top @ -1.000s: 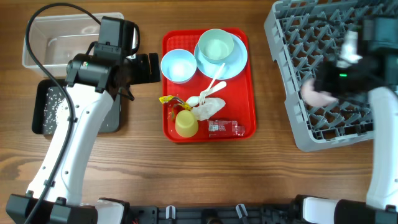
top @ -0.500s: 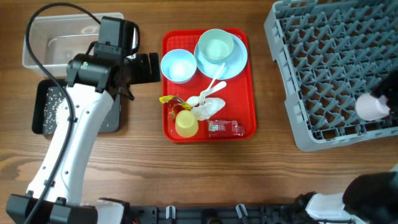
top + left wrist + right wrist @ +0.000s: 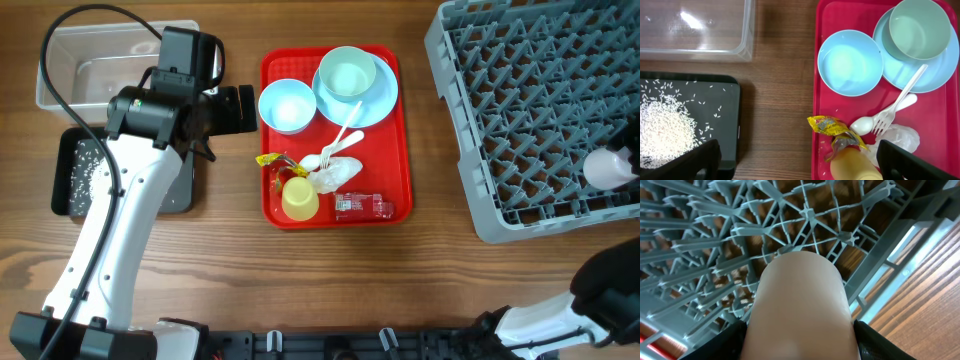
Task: Sort waste into correct bins and load items into the dishwasher rack
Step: 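Carry the white cup with the right gripper and place it in the dish rack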
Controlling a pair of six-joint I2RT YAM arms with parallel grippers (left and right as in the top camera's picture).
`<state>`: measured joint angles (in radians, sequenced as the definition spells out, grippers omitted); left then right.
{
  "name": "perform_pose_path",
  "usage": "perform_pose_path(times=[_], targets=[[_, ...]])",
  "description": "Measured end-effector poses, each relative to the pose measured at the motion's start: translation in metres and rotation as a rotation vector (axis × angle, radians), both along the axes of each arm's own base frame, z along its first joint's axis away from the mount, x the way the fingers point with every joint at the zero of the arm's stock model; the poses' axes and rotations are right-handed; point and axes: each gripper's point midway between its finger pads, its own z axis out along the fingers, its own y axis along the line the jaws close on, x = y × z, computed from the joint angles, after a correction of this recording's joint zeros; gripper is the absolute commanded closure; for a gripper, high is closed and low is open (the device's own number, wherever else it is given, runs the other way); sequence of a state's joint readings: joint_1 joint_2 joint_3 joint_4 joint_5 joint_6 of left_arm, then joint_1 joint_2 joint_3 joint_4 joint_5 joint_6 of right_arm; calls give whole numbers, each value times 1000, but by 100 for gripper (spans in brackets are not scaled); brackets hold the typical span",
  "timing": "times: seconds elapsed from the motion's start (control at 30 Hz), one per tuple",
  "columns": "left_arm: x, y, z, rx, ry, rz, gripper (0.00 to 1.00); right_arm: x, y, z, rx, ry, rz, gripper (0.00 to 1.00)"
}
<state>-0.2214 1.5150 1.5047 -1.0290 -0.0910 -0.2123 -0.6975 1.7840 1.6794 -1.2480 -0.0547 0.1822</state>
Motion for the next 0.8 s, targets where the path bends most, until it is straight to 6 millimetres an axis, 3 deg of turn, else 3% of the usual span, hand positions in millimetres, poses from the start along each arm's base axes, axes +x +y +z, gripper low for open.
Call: perform_pose_path(times=[0.3, 0.37, 0.47, 0.5, 0.57, 0.63, 0.8], targets=[[0, 1, 0, 7, -2, 4, 0, -5, -8, -26, 4, 83, -38, 87], [0, 2, 0, 8, -1, 5, 0, -6, -11, -32, -4, 91, -49, 83], [0, 3, 0, 15, -3, 9, 0, -9, -11, -40, -6, 108, -58, 60], [1, 4, 0, 19, -4, 12, 0, -10, -11, -42, -6, 112, -59, 39], [1, 5, 0, 26, -5, 16, 0, -12, -10, -43, -4, 117, -63, 19], [1, 6, 0, 30, -6, 19, 0, -12, -10, -43, -5, 118, -66, 12], [1, 7, 1, 36, -8, 22, 0, -14, -8, -41, 6, 126, -82, 9]])
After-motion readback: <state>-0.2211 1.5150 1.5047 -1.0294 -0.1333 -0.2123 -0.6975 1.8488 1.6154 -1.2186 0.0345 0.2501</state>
